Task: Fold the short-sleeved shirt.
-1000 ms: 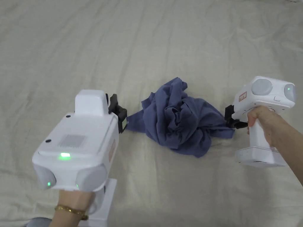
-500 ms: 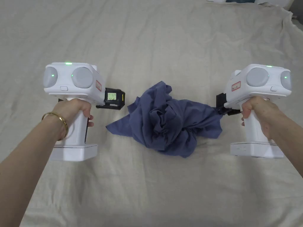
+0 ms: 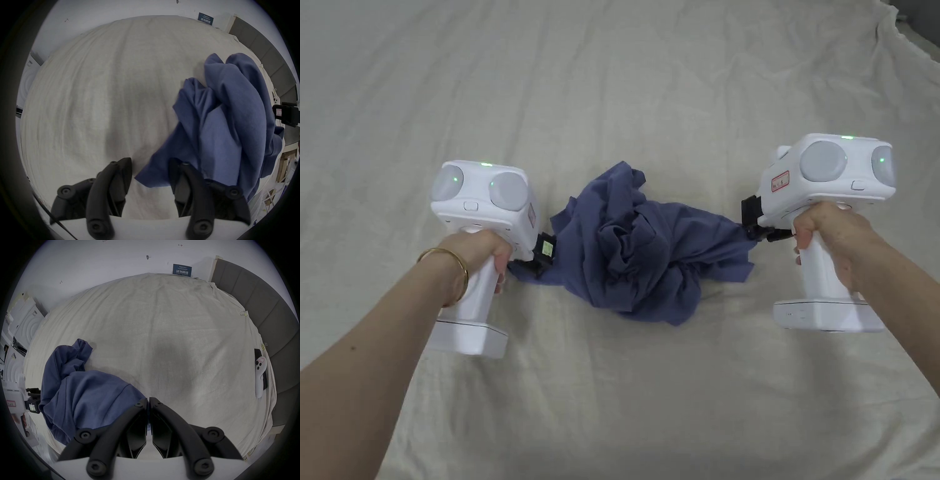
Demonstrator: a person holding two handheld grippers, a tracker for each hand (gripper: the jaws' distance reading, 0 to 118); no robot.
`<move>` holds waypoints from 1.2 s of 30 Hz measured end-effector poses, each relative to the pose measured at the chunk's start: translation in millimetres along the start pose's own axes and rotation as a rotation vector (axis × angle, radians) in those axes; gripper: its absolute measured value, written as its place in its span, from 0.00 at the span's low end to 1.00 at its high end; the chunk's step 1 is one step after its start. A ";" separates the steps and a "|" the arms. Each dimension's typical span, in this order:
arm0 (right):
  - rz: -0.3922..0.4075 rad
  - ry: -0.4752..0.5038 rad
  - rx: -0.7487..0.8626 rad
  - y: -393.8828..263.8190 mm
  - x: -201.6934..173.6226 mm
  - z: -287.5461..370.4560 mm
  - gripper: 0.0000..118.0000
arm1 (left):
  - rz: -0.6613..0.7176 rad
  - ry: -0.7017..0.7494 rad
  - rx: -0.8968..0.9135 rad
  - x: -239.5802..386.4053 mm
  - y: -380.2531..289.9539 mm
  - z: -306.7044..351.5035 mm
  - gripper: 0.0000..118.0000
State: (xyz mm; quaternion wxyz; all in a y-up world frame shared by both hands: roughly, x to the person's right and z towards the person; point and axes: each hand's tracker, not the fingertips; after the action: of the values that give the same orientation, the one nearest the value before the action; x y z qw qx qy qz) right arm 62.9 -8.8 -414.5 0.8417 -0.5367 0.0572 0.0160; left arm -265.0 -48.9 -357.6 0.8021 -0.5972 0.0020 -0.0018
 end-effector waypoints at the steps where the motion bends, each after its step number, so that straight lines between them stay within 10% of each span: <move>1: -0.002 0.000 0.001 -0.5 0.6 -0.5 0.01 | -0.003 0.000 0.002 -0.4 2.3 -1.7 0.16; 5: -0.011 0.004 0.003 -3.1 2.7 1.8 0.01 | 0.057 -0.034 -0.003 -1.0 2.9 -1.1 0.02; 17: -0.052 0.060 0.168 6.7 38.2 92.8 0.01 | 0.176 -0.025 0.349 -58.8 12.3 108.8 0.02; 36: -0.165 -0.132 0.465 -41.3 147.0 285.8 0.01 | 0.381 0.230 0.783 -176.6 -57.5 308.6 0.02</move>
State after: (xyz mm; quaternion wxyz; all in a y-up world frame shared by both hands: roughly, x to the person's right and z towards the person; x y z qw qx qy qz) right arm 235.1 227.3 -274.7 0.9428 -0.3294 -0.0398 -0.0311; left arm -440.1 231.2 -213.8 0.9482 -0.2337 0.2002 0.0790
